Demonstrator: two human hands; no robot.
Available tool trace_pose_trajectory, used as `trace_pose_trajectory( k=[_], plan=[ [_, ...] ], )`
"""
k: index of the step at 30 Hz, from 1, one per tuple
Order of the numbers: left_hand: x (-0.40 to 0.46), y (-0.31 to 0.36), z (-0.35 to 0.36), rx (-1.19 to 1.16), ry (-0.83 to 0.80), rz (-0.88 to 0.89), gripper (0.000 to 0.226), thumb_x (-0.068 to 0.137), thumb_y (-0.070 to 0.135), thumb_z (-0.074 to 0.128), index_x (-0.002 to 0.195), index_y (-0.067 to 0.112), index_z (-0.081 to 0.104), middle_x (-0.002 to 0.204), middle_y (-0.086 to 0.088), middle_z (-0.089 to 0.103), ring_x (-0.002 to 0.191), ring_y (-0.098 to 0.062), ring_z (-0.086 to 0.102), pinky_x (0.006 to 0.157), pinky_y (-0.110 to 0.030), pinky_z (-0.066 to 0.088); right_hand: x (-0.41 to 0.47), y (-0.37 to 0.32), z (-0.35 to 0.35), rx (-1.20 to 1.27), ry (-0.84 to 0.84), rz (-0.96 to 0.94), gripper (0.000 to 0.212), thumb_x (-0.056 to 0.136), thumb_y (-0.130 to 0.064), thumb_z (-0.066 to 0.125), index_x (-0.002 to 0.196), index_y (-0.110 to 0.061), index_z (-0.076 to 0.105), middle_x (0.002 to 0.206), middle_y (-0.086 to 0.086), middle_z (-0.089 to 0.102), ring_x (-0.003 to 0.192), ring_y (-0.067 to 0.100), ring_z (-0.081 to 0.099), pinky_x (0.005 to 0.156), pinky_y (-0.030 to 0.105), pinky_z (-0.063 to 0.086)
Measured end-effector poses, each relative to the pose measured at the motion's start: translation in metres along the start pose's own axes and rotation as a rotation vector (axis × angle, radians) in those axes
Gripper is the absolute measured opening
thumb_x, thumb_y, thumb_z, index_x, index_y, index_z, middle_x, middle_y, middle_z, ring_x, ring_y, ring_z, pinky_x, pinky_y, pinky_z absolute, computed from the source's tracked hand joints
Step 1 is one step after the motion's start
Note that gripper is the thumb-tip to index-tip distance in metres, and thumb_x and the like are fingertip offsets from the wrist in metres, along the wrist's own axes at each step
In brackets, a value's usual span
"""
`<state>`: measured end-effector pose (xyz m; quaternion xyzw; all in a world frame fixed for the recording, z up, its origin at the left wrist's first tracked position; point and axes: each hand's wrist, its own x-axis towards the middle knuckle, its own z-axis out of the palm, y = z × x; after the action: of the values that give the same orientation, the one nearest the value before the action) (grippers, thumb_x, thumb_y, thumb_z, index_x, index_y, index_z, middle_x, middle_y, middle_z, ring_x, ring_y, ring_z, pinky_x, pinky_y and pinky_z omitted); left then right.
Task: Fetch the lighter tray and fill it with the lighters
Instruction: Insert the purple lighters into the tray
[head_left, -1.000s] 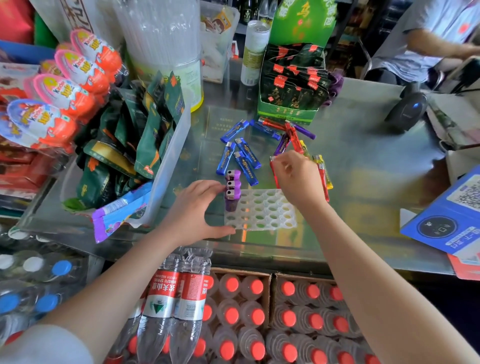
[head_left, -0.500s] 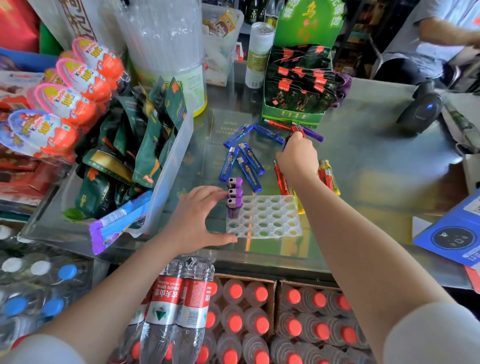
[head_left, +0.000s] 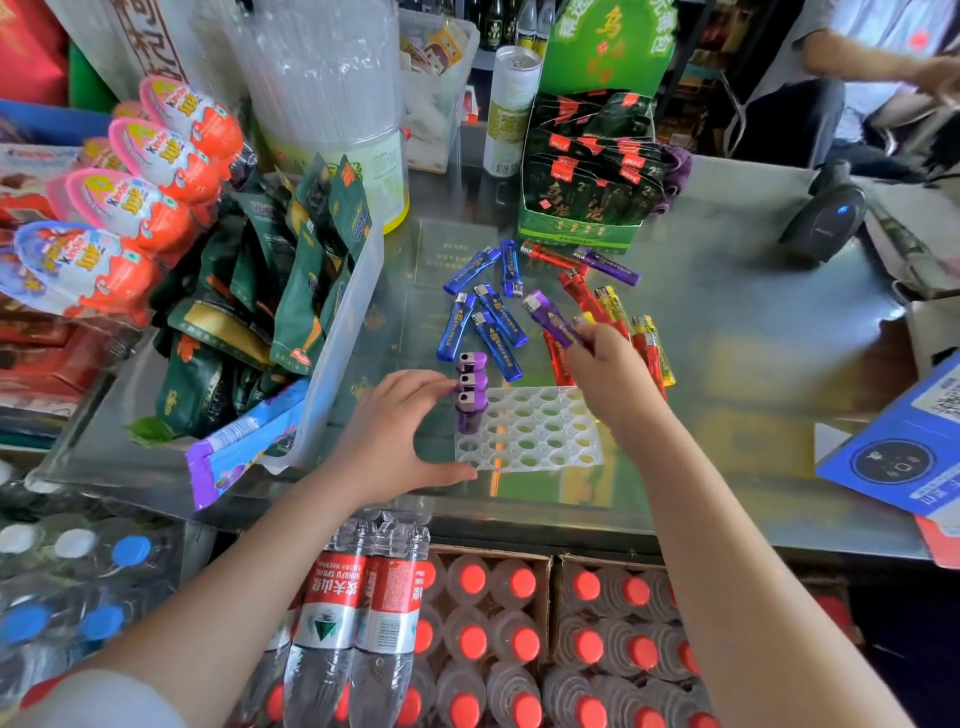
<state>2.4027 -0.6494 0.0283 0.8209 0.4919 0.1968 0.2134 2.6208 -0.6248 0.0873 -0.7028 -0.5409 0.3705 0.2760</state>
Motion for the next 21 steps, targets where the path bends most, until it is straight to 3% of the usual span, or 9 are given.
trace_pose_trajectory(
  k=[3, 8, 11, 15, 19, 21],
  plan=[
    [0.000, 0.001, 0.000, 0.008, -0.003, -0.003, 0.092, 0.055, 0.075, 0.052, 0.125, 0.015, 0.050, 0.128, -0.001, 0.051, 0.120, -0.020, 0.041, 0.098, -0.039, 0.032, -0.027, 0.005, 0.004, 0.219, -0.043, 0.050, 0.022, 0.091, -0.009, 0.038, 0.077, -0.020, 0.051, 0.063, 0.001, 0.042, 0.056, 0.016, 0.035, 0.050, 0.027, 0.031],
    [-0.001, 0.002, -0.001, 0.012, -0.026, -0.013, 0.088, 0.057, 0.074, 0.051, 0.124, 0.017, 0.049, 0.129, 0.000, 0.049, 0.121, -0.020, 0.040, 0.099, -0.041, 0.034, -0.058, 0.003, 0.023, 0.810, -0.074, 0.042, 0.019, 0.094, -0.006, 0.039, 0.089, -0.016, 0.055, 0.070, -0.005, 0.066, 0.068, 0.011, 0.057, 0.058, 0.021, 0.038],
    [-0.002, 0.000, 0.000, 0.020, -0.028, -0.010, 0.088, 0.058, 0.075, 0.050, 0.126, 0.019, 0.047, 0.130, 0.002, 0.048, 0.122, -0.018, 0.038, 0.100, -0.043, 0.034, -0.071, 0.006, 0.044, 0.768, -0.054, 0.000, 0.011, 0.094, -0.010, 0.042, 0.092, -0.017, 0.051, 0.081, -0.006, 0.073, 0.080, 0.005, 0.064, 0.063, 0.018, 0.042],
    [-0.002, 0.001, 0.000, 0.023, -0.025, -0.002, 0.090, 0.056, 0.077, 0.049, 0.126, 0.019, 0.047, 0.131, 0.003, 0.048, 0.122, -0.017, 0.039, 0.100, -0.037, 0.033, -0.078, 0.008, 0.058, 0.688, 0.034, -0.133, 0.023, 0.093, -0.003, 0.042, 0.096, -0.025, 0.051, 0.078, -0.012, 0.070, 0.075, -0.003, 0.062, 0.065, 0.007, 0.045],
    [-0.002, -0.001, 0.001, 0.002, -0.021, 0.004, 0.090, 0.056, 0.077, 0.050, 0.124, 0.019, 0.049, 0.129, 0.002, 0.051, 0.121, -0.019, 0.042, 0.100, -0.040, 0.035, -0.081, 0.006, 0.063, 0.610, 0.136, -0.183, 0.019, 0.090, 0.001, 0.045, 0.100, -0.009, 0.057, 0.081, -0.006, 0.066, 0.072, -0.003, 0.060, 0.067, 0.009, 0.045],
    [-0.002, -0.001, 0.001, -0.012, -0.019, 0.006, 0.089, 0.056, 0.076, 0.050, 0.123, 0.018, 0.050, 0.128, 0.001, 0.052, 0.120, -0.020, 0.042, 0.100, -0.040, 0.035, -0.082, 0.007, 0.066, 0.543, 0.159, -0.177, 0.013, 0.088, 0.001, 0.049, 0.095, -0.009, 0.056, 0.083, -0.003, 0.064, 0.074, 0.003, 0.061, 0.069, 0.015, 0.047]
  ],
)
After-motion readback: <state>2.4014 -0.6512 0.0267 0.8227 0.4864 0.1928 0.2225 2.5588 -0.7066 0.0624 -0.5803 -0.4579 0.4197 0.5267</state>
